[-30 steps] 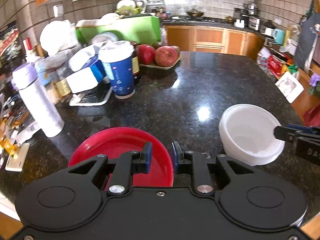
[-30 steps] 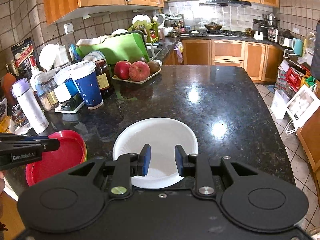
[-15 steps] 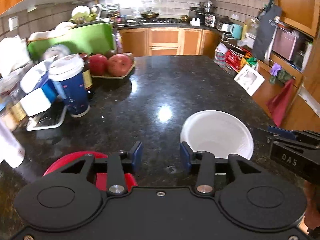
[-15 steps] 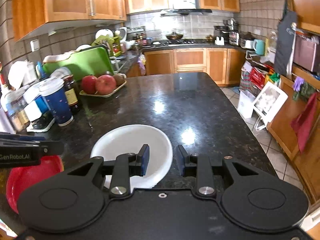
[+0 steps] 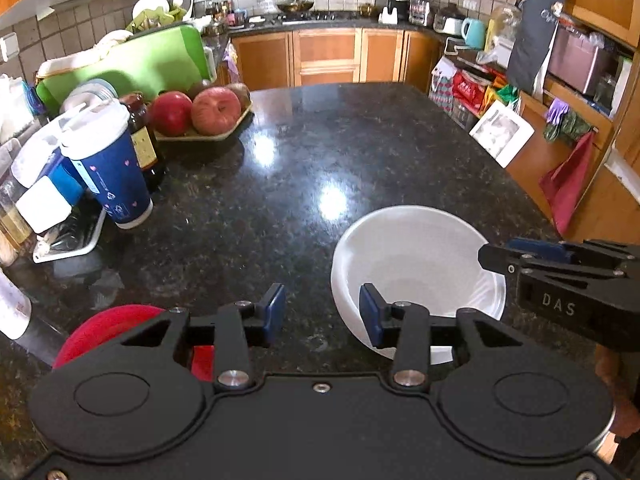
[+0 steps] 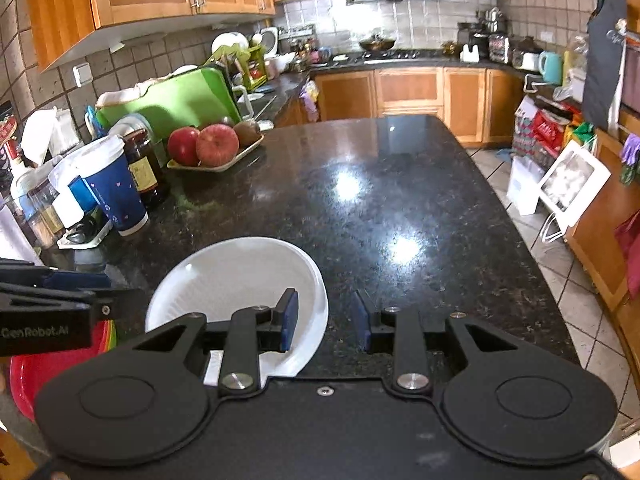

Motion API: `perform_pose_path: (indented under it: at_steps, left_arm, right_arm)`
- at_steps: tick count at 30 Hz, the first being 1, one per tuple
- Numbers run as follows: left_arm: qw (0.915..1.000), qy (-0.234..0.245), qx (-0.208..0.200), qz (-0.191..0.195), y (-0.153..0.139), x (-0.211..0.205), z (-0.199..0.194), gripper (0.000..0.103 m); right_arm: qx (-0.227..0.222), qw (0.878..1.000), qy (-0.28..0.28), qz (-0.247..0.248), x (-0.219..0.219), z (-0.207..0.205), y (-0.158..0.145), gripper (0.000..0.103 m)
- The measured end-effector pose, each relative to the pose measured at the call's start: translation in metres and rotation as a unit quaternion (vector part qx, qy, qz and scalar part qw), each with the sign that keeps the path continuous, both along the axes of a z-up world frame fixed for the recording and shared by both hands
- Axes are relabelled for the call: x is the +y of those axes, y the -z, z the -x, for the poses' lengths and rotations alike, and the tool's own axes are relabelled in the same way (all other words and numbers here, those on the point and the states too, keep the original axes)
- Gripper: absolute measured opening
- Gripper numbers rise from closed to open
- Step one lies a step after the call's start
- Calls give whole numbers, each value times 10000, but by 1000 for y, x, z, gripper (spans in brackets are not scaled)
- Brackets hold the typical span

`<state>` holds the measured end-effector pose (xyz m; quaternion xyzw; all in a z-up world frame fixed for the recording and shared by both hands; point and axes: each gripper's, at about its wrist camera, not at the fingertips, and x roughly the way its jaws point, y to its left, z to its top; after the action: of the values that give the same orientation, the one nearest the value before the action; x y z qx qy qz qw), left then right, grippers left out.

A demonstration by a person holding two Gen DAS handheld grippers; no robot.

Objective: Organize plates and bowls

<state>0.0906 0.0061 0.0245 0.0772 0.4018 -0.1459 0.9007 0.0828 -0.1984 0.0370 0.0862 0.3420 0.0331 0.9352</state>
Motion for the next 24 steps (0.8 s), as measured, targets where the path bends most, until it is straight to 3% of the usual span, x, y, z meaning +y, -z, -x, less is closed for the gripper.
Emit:
perform_pose_path:
  at_steps: [15, 19, 22, 24]
  left_arm:
    - [9976, -340, 591, -79, 28, -18, -24, 46]
    - [9969, -372, 698, -37, 33, -21, -27, 36]
    - [9965, -365, 755, 24, 33, -22, -27, 25]
    - [9964, -445, 725, -31, 33, -24, -26, 25]
  right_arm:
    - [361, 9979, -509, -172, -4, -24, 19, 32]
    - [420, 9970, -623, -191, -2, -29, 22, 31]
    - [496, 9953, -780, -278, 0, -31, 23, 21]
    - [475, 9953, -823, -207, 4, -30, 21, 21]
